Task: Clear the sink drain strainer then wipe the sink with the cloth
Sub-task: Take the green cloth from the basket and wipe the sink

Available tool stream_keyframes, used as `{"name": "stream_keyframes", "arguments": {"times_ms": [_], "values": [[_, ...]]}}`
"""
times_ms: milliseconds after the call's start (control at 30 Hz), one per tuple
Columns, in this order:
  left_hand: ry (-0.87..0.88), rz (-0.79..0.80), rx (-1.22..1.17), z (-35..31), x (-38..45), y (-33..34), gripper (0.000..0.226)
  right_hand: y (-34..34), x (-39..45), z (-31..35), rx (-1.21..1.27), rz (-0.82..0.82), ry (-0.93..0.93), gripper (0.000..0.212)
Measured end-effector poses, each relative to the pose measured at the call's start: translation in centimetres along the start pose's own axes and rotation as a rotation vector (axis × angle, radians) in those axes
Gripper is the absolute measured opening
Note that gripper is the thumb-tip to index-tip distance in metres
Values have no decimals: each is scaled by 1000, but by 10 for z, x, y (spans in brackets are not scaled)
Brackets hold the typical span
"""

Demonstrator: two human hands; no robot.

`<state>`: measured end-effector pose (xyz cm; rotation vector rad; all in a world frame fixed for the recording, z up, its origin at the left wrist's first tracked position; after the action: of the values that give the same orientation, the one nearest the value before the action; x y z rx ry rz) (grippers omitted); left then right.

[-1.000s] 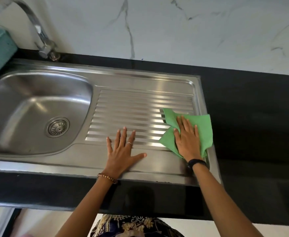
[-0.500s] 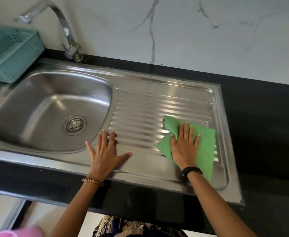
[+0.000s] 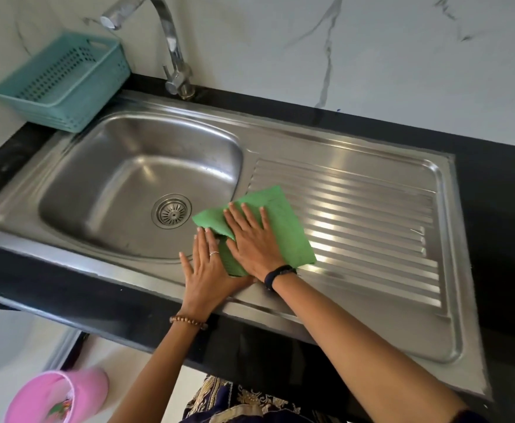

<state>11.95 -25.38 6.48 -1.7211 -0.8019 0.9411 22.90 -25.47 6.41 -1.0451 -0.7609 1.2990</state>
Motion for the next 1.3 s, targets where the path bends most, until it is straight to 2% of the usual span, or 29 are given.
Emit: {"name": "stream_keyframes", "arguments": {"times_ms": [133, 267, 467, 600, 700, 867, 1033, 1167, 1300], "values": [[39, -33, 10, -11, -9, 1, 151, -3, -20, -4, 37, -12, -32, 57], [128, -14, 8, -40, -24, 11, 140, -11, -60, -32, 121, -74, 38, 56], [421, 85, 113, -111, -43, 36, 122, -36, -146, -120, 103, -160, 220, 56], [485, 141, 180, -118, -46, 42, 122, -55, -200, -175, 128, -234, 410, 54], [512, 156, 178, -117, -47, 41, 124, -61, -230, -194, 146, -283, 525, 54], [471, 122, 159, -99, -40, 35, 109, -51, -245, -183, 147, -288, 651, 55], [307, 61, 156, -47, -24, 14, 111, -39, -228, -159, 110, -246, 688, 58], [186, 45, 165, -7, -11, -3, 111, -30, -186, -122, 80, -212, 591, 59], [206, 82, 118, 13, -10, -8, 108, -17, -127, -71, 93, -179, 458, 59]]}}
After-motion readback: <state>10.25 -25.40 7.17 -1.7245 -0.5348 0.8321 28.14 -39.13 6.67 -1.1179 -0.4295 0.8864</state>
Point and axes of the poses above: each hand's wrist, its own x-axis towards the middle knuckle, its own y-axis out of the palm, z = x × y, the point moved 5 cm from there along x, towards the middle knuckle, and after that the axes turned 12 degrees about x, right-handed, at the moved point
